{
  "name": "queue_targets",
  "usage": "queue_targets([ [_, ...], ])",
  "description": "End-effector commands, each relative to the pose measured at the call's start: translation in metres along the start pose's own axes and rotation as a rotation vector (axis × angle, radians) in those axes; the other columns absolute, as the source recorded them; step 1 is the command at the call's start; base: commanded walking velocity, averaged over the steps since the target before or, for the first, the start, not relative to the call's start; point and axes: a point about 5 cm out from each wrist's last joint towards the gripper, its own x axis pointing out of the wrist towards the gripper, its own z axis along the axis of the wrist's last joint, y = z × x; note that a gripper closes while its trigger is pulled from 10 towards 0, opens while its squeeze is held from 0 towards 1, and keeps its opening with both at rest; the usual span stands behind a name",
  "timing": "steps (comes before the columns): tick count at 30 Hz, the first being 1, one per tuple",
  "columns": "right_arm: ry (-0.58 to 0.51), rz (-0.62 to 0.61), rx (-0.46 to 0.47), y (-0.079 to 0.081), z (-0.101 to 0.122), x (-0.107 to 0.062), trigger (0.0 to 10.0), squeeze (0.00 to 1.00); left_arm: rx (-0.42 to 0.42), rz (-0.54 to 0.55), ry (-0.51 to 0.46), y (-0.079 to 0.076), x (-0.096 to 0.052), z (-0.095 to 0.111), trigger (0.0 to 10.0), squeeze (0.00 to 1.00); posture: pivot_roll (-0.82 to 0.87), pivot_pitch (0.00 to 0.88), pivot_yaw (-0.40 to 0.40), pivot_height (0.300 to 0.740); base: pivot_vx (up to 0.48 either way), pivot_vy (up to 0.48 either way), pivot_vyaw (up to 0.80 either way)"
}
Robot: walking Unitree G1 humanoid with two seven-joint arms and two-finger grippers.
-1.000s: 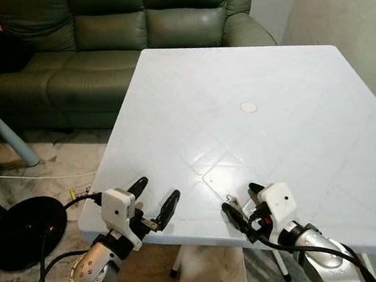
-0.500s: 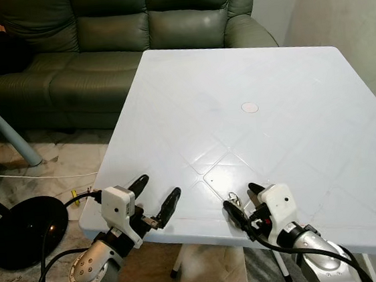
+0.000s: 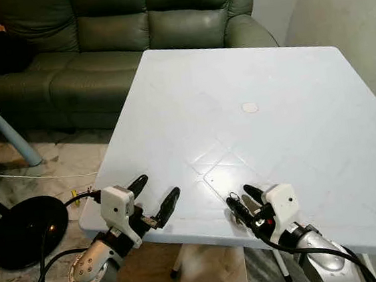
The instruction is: Hang keys on a hook
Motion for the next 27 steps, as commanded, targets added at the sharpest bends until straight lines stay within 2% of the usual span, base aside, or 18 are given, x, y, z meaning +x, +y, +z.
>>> queue_targets([
  [1,-0.005,-0.01,-0.004,-0.0024,0.0006,-0.0022,0.0,0.0,0.008,0.003,-0.012,0.001,-0.0004,0.0045,10.0,0.0,0.11,0.077,-0.023,0.74,0.0,0.0,0.0],
  [8,0.009,-0.012,0.005,-0.0032,-0.0003,-0.0024,0.0,0.0,0.004,0.006,-0.013,0.0021,0.0003,0.0035,10.0,0.0,0.11,0.079,-0.025,0.74,0.0,0.0,0.0],
  [9,0.018,-0.005,0.006,-0.003,-0.0008,-0.0024,4.7,0.0,0.004,0.007,-0.013,0.0024,0.0004,0.0032,10.0,0.0,0.11,0.079,-0.025,0.74,0.0,0.0,0.0],
  [10,0.025,0.008,0.013,-0.0019,-0.0015,-0.0024,8.0,0.0,0.004,0.007,-0.013,0.0026,0.0005,0.0031,10.0,0.0,0.11,0.079,-0.025,0.74,0.0,0.0,0.0],
  [11,0.035,0.025,0.013,-0.0007,-0.0018,-0.0025,10.0,0.0,0.003,0.008,-0.014,0.0027,0.0008,0.0032,10.0,0.0,0.11,0.081,-0.027,0.74,0.0,0.0,0.0],
  [21,0.045,0.032,0.012,-0.0001,-0.0013,-0.0014,10.0,0.0,-0.001,0.011,-0.015,0.0034,0.0005,0.0028,10.0,0.0,0.11,0.083,-0.027,0.74,0.0,0.0,0.0],
  [22,0.041,0.034,0.016,-0.0001,-0.0008,-0.0012,7.1,0.0,-0.001,0.012,-0.015,0.0036,0.0006,0.0027,10.0,0.0,0.11,0.083,-0.027,0.74,0.0,0.0,0.0],
  [23,0.036,0.032,0.018,-0.0004,-0.0003,-0.001,6.4,0.0,-0.002,0.013,-0.015,0.0038,0.0006,0.0028,10.0,0.0,0.11,0.084,-0.027,0.74,0.0,0.0,0.0],
  [24,0.036,0.032,0.018,-0.0004,-0.0003,-0.001,6.4,0.0,-0.002,0.013,-0.015,0.0038,0.0006,0.0028,10.0,0.0,0.11,0.084,-0.027,0.74,0.0,0.0,0.0],
  [25,0.019,0.035,0.032,-0.0006,0.001,-0.001,0.0,0.0,-0.004,0.015,-0.017,0.0038,0.0006,0.003,10.0,0.0,0.11,0.084,-0.027,0.74,0.0,0.0,0.0],
  [27,0.013,0.034,0.031,-0.0012,0.0019,-0.0007,0.0,0.0,-0.004,0.014,-0.018,0.0036,0.0006,0.0032,10.0,0.0,0.11,0.084,-0.027,0.74,0.0,0.0,0.0],
])
